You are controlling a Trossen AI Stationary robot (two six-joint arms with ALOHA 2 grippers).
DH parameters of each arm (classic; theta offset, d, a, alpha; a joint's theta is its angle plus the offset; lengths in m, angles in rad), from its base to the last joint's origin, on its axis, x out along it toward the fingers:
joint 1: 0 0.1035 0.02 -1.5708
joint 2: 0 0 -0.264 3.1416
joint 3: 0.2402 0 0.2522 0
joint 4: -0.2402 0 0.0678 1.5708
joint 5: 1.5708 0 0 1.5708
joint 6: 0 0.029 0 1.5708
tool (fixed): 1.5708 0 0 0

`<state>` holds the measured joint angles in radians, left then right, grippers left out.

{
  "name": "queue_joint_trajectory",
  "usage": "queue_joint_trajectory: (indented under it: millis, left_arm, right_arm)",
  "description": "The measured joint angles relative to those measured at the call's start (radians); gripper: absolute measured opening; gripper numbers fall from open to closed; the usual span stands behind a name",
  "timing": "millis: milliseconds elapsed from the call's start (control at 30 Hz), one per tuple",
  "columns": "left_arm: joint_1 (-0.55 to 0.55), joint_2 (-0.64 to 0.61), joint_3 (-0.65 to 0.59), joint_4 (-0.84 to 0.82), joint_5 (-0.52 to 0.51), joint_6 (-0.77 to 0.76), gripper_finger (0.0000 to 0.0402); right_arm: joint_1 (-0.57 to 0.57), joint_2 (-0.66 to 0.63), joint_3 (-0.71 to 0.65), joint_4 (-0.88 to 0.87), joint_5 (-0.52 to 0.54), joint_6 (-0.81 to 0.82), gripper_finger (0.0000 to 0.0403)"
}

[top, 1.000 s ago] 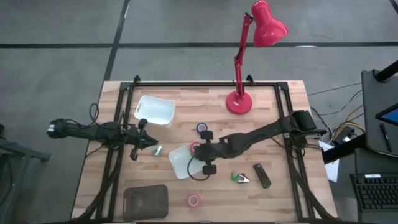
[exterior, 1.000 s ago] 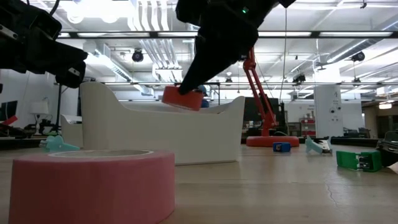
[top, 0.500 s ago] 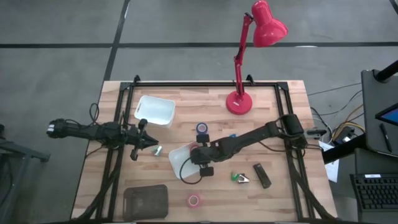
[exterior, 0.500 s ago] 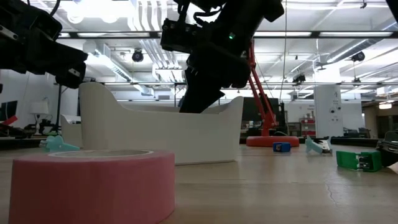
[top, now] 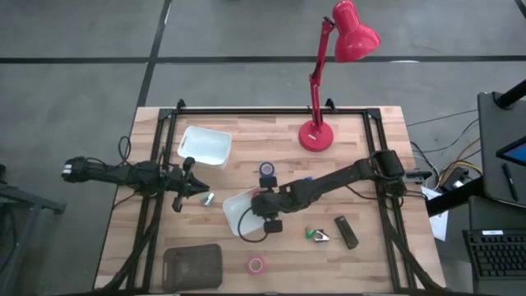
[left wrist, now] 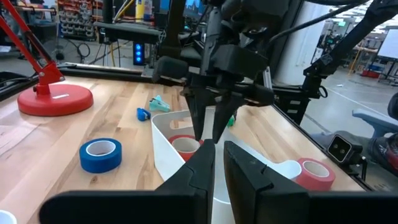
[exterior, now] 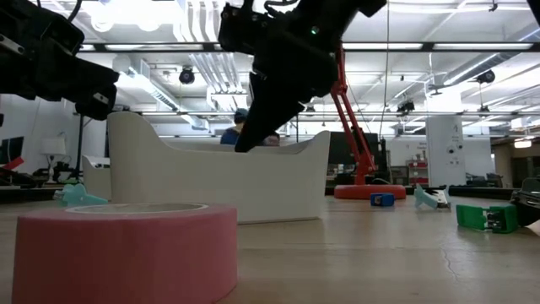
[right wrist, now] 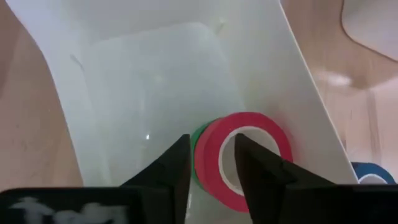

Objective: Pick and place Stapler, Stapler remover, tape
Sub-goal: Put the pink tape into the bottom white bin

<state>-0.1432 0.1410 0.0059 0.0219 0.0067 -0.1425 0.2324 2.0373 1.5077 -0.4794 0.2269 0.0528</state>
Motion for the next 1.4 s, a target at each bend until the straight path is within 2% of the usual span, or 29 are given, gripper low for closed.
queue_joint_trajectory:
  millis: [133, 400, 733, 1000, 1400]
  left_arm:
    - [0.000, 0.000, 0.000, 0.000, 0.000, 0.000, 0.0039]
    - [0.000, 0.000, 0.000, 0.000, 0.000, 0.000, 0.0039]
    - [0.000, 0.000, 0.000, 0.000, 0.000, 0.000, 0.0039]
    - [0.000, 0.000, 0.000, 0.000, 0.000, 0.000, 0.0039]
    - [0.000, 0.002, 0.000, 0.000, 0.000, 0.000, 0.0039]
  right_arm:
    - [0.007, -0.005, 0.026, -0.022, -0.033, 0.003, 0.0147]
    - [0.055, -0.019, 0.059, 0.004, -0.257, 0.060, 0.0158]
    - [0.151, -0.013, 0.054, 0.079, -0.254, 0.136, 0.0144]
    - [0.189, -0.009, 0.028, 0.129, -0.251, 0.290, 0.0139]
    - [0.197, 0.088, 0.075, 0.170, -0.332, 0.506, 0.0144]
